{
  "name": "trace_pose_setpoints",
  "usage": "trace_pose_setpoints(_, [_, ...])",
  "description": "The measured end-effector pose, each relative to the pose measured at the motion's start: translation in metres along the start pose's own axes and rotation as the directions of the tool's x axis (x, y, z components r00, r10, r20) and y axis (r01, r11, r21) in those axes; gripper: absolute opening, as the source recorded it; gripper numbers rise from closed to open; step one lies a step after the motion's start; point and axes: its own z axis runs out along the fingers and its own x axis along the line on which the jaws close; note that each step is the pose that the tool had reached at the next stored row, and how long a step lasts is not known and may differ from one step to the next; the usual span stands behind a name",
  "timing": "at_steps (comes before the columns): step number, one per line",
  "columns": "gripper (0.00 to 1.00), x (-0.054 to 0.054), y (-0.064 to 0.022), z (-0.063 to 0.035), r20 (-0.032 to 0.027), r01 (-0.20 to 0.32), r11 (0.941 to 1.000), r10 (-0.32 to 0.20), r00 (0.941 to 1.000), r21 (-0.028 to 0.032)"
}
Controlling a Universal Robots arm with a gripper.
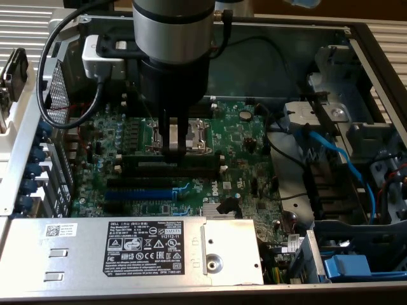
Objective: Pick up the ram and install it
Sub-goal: 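Insert the ram into the slot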
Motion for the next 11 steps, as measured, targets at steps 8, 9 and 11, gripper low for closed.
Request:
trace_pose_setpoints(8, [0.12, 0.0001, 0.0004, 0.0007, -0.0038, 0.0, 1.0, 0.0, 1.0, 0.0036])
trace_pose_setpoints(9, [0.12, 0.0001, 0.0004, 0.001, -0.0042, 0.0, 1.0, 0.0, 1.0, 0.0037])
trace_pose_setpoints(11, [0.12, 0.0, 0.0004, 0.0012, -0.0046, 0.0, 1.0, 0.0, 1.0, 0.0037])
